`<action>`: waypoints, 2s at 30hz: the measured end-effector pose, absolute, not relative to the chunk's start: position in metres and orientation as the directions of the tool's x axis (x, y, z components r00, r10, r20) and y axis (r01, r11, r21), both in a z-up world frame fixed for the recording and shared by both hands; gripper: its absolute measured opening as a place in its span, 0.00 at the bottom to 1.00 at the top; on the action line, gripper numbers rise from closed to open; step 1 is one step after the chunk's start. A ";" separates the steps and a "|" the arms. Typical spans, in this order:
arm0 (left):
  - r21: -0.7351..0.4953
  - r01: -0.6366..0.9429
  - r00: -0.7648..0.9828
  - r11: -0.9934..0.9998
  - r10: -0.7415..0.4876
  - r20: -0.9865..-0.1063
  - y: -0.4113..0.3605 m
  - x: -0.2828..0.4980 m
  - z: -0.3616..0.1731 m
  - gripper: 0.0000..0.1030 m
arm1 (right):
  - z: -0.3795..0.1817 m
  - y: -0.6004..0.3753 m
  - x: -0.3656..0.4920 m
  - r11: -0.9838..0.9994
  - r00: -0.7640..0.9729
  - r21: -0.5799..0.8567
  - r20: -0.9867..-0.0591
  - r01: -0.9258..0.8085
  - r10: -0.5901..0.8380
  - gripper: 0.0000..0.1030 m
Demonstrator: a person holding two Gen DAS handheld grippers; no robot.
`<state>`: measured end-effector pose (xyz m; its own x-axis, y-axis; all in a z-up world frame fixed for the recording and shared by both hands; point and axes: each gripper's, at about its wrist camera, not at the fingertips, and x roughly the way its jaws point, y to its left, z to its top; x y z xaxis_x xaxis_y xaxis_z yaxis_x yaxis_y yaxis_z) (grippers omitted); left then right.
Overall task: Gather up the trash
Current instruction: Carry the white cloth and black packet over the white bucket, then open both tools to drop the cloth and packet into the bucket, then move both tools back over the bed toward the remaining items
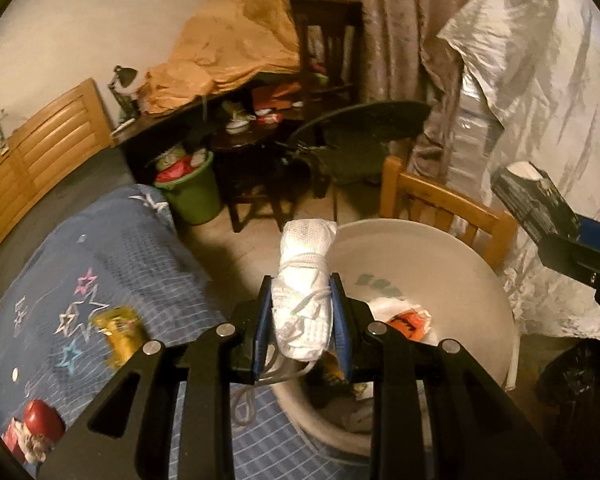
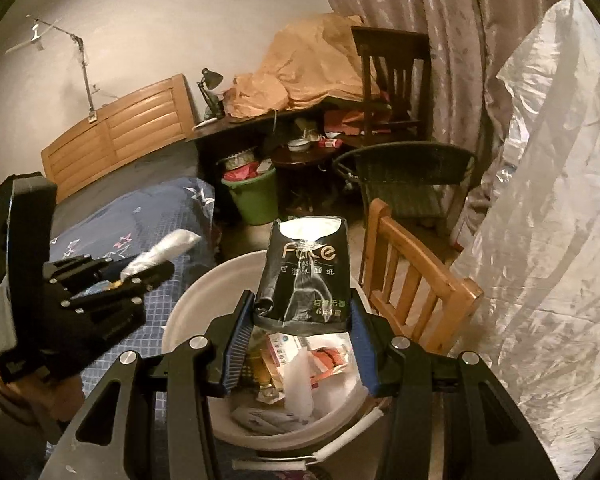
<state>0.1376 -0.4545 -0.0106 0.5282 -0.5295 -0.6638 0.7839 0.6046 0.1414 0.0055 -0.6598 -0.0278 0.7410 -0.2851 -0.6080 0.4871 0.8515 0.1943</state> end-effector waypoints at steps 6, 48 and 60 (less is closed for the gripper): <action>0.150 0.796 0.510 0.586 -0.517 -0.687 -0.465 0.138 -0.026 0.25 | -0.038 -0.658 0.013 0.850 0.728 0.198 -0.630 0.487 -0.270 0.46; 0.112 0.766 0.509 0.632 -0.492 -0.707 -0.455 0.149 -0.042 0.67 | -0.062 -0.652 0.023 0.837 0.714 0.198 -0.641 0.510 -0.283 0.73; 0.108 0.545 0.724 0.831 -0.402 -0.560 -0.316 0.152 -0.022 0.72 | -0.037 -0.561 -0.017 0.838 0.835 0.137 -0.264 0.528 -0.483 0.83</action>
